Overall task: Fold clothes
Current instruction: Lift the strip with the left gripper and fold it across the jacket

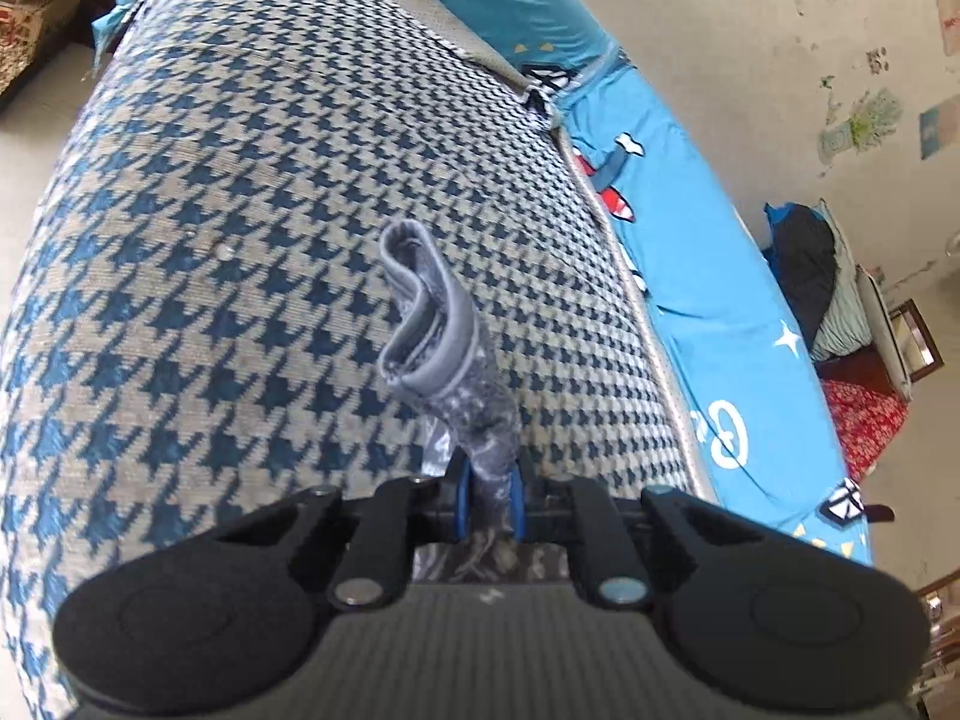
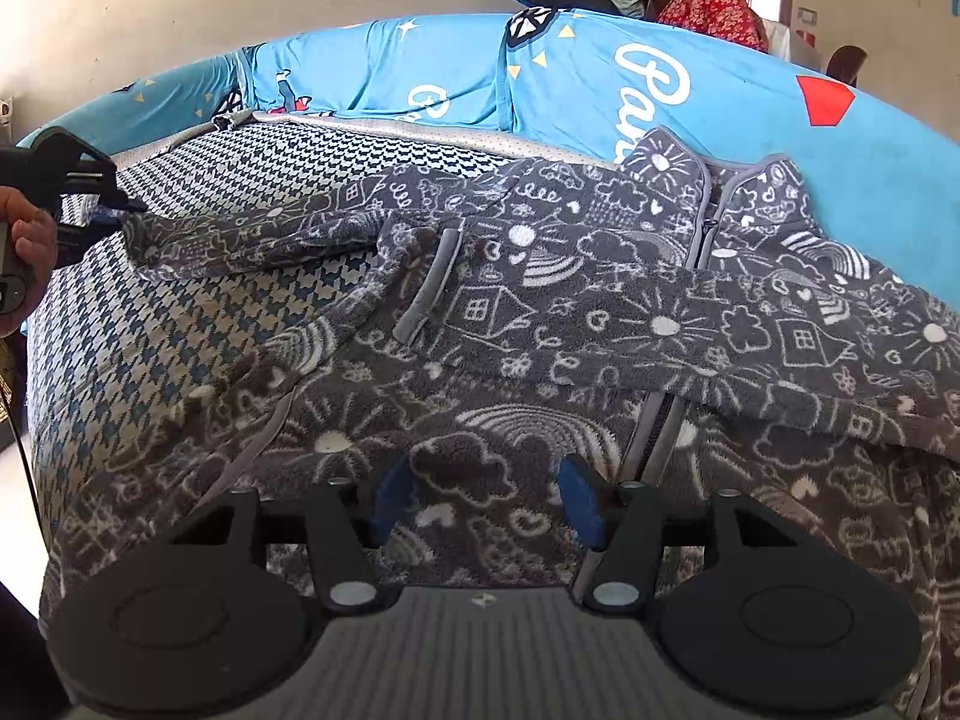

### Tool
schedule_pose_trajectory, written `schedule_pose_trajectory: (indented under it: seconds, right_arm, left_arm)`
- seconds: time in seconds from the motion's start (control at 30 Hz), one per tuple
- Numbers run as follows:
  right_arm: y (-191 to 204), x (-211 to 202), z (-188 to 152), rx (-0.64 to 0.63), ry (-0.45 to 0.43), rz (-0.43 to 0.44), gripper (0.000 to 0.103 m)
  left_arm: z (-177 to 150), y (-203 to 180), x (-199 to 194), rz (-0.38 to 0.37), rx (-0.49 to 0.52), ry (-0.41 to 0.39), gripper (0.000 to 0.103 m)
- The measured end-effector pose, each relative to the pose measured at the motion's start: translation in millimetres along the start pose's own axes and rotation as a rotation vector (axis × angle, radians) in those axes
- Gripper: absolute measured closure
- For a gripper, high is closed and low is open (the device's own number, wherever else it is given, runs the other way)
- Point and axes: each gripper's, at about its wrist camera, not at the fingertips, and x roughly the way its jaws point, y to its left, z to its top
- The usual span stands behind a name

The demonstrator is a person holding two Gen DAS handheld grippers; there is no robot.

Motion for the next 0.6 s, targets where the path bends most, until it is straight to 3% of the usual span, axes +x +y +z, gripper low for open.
schedule_pose_trajectory:
  seconds: [0.23, 0.6]
  right_arm:
    - [-6, -2, 4, 0.015, -0.011, -0.017, 0.048]
    - [-18, -3, 9, 0.054, -0.022, -0.046, 0.048]
  left_arm:
    - [-44, -58, 2, -0.15, 0.135, 0.123, 0.092]
    - [-143, -149, -5, -0.409, 0.317, 0.358, 0.091]
